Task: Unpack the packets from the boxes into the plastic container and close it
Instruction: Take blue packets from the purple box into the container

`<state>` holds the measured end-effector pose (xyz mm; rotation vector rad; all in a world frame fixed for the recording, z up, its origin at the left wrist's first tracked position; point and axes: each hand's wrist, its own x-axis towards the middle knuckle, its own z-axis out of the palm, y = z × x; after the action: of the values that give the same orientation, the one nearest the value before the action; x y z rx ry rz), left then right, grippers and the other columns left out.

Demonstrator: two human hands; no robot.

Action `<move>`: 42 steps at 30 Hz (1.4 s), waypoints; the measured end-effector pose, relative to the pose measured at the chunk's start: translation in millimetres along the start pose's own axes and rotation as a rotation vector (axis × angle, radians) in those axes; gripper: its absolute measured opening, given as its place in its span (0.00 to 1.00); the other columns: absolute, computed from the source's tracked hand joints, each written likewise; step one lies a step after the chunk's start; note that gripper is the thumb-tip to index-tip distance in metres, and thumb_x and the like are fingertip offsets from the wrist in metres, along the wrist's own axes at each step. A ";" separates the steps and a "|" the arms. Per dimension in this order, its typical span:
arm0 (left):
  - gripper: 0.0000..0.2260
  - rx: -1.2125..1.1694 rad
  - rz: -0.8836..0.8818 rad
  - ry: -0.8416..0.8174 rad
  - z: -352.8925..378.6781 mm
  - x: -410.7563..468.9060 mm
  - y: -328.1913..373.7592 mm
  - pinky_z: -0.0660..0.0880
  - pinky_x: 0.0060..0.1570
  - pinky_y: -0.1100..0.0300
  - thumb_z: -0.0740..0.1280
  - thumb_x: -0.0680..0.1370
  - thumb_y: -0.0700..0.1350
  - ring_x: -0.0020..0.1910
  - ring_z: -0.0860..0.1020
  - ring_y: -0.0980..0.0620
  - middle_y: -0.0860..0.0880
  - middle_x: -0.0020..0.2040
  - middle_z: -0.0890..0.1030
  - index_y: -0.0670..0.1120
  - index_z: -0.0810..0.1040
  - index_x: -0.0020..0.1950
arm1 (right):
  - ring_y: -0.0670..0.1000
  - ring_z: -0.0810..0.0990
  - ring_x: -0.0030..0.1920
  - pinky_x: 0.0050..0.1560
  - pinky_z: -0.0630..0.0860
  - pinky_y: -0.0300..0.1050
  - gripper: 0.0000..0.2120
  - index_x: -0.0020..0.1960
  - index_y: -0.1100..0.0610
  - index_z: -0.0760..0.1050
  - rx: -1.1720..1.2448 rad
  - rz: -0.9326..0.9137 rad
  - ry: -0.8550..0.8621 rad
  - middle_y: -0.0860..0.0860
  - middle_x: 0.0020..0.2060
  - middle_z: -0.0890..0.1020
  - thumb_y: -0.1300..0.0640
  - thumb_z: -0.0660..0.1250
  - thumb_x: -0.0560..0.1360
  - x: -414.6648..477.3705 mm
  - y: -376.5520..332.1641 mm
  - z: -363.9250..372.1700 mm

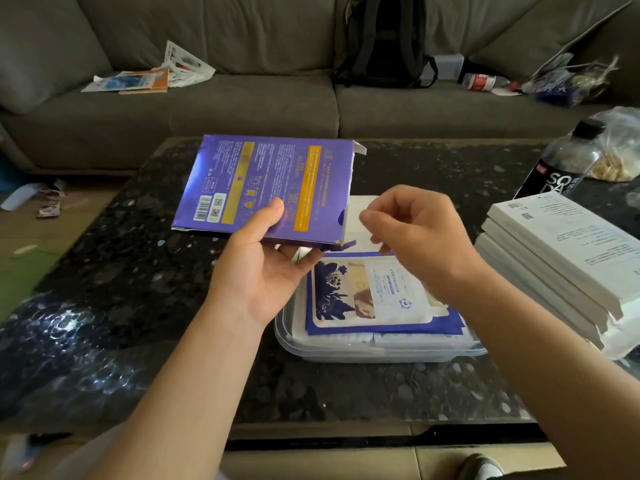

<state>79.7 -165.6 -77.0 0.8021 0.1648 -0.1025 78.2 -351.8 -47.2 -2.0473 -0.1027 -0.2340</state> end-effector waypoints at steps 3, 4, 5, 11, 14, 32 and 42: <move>0.22 0.012 -0.014 -0.004 2.4 -2.0 -2.4 0.83 0.54 0.44 0.70 0.79 0.46 0.63 0.83 0.45 0.42 0.68 0.81 0.50 0.73 0.73 | 0.46 0.81 0.36 0.34 0.79 0.43 0.03 0.46 0.58 0.81 0.165 0.043 -0.096 0.50 0.36 0.84 0.59 0.71 0.77 -2.2 -3.1 0.7; 0.24 0.015 -0.016 -0.006 3.1 -2.7 -2.9 0.83 0.53 0.45 0.70 0.79 0.47 0.63 0.83 0.44 0.42 0.68 0.81 0.49 0.72 0.74 | 0.47 0.81 0.36 0.34 0.79 0.44 0.03 0.47 0.59 0.80 0.190 0.057 -0.120 0.51 0.38 0.85 0.59 0.71 0.77 -2.3 -2.5 1.4; 0.24 0.015 -0.020 -0.009 3.5 -3.3 -3.5 0.83 0.54 0.45 0.69 0.79 0.47 0.64 0.83 0.44 0.42 0.68 0.81 0.49 0.72 0.75 | 0.48 0.81 0.36 0.34 0.79 0.45 0.04 0.48 0.60 0.80 0.208 0.069 -0.137 0.52 0.39 0.85 0.59 0.71 0.77 -2.2 -2.7 1.8; 0.20 0.031 -0.035 -0.081 2.7 -1.9 -7.8 0.82 0.54 0.44 0.69 0.77 0.46 0.62 0.83 0.43 0.42 0.64 0.83 0.50 0.76 0.69 | 0.54 0.84 0.36 0.31 0.81 0.44 0.10 0.50 0.65 0.74 0.212 0.180 -0.156 0.59 0.41 0.86 0.58 0.71 0.78 3.2 -5.2 4.6; 0.16 0.052 -0.036 -0.151 3.5 -1.4 -10.1 0.83 0.55 0.43 0.69 0.75 0.46 0.54 0.85 0.46 0.45 0.57 0.85 0.51 0.78 0.63 | 0.52 0.84 0.32 0.30 0.81 0.45 0.05 0.49 0.67 0.74 0.165 0.179 -0.151 0.61 0.38 0.85 0.64 0.68 0.79 4.5 -2.6 6.5; 0.18 -0.085 -0.003 0.067 -3.0 5.5 2.9 0.80 0.60 0.38 0.69 0.81 0.43 0.59 0.85 0.44 0.44 0.63 0.85 0.48 0.74 0.71 | 0.53 0.85 0.31 0.26 0.80 0.47 0.26 0.65 0.44 0.66 0.249 0.139 0.151 0.53 0.44 0.86 0.69 0.68 0.77 19.5 1.7 -29.8; 0.17 -0.071 0.012 0.103 -4.3 5.6 6.1 0.82 0.52 0.41 0.69 0.81 0.44 0.58 0.86 0.44 0.44 0.62 0.85 0.48 0.75 0.69 | 0.56 0.81 0.60 0.56 0.82 0.54 0.19 0.65 0.52 0.80 -0.381 -0.372 -0.054 0.54 0.62 0.80 0.67 0.65 0.78 20.8 24.4 -48.7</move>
<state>85.7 -158.4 -76.6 0.7378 0.2595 -0.0438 96.8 -406.8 -41.9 -2.4032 -0.5090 -0.4572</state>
